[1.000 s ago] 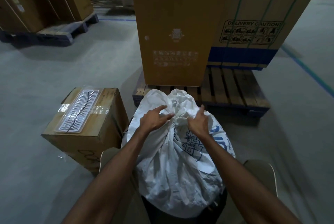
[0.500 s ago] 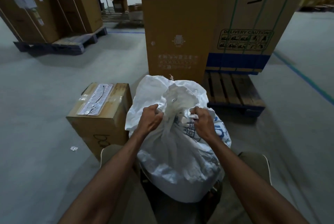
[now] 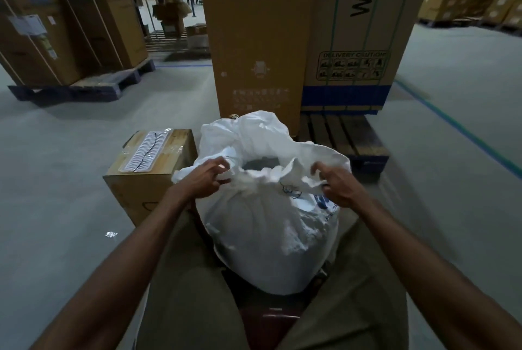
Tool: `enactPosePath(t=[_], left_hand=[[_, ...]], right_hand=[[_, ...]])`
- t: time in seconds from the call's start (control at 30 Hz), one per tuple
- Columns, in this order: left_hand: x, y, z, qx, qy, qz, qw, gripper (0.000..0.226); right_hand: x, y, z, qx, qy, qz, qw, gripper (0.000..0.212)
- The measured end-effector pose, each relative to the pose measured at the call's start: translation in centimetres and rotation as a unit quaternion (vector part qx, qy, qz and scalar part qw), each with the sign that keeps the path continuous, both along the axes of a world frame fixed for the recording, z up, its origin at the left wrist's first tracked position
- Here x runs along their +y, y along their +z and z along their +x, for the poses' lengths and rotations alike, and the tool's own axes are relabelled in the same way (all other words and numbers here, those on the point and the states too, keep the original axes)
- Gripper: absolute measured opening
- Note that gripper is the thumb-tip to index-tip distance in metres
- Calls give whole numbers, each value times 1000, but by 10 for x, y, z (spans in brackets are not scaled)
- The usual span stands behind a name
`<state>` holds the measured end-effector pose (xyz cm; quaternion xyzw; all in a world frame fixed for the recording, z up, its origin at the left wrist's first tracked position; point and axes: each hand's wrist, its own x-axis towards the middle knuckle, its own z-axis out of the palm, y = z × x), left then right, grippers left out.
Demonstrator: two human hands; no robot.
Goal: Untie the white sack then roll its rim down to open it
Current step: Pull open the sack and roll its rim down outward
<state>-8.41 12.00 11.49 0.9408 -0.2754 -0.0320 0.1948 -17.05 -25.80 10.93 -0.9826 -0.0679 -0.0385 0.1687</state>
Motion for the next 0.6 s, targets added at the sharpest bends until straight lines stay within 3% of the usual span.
enactPosePath(t=[0.1, 0.2, 0.33, 0.43, 0.53, 0.6], left_hand=[[34, -2, -1, 29, 43, 25, 998, 18], [34, -17, 2, 77, 67, 97, 990, 22], [-13, -25, 4, 258, 19, 144, 955, 83], [-44, -34, 10, 369, 10, 180, 912, 105], [-54, -42, 16, 445, 40, 230, 865, 95], [-56, -53, 24, 439, 26, 281, 853, 99]], right_hand=[[-48, 3, -3, 48, 4, -76, 996, 33], [-52, -3, 2, 140, -14, -55, 989, 20], [-15, -19, 17, 223, -3, 52, 973, 38], [13, -33, 30, 206, 12, 77, 975, 47], [35, -46, 50, 163, -6, 106, 981, 49], [47, -51, 64, 134, -18, 117, 984, 44]])
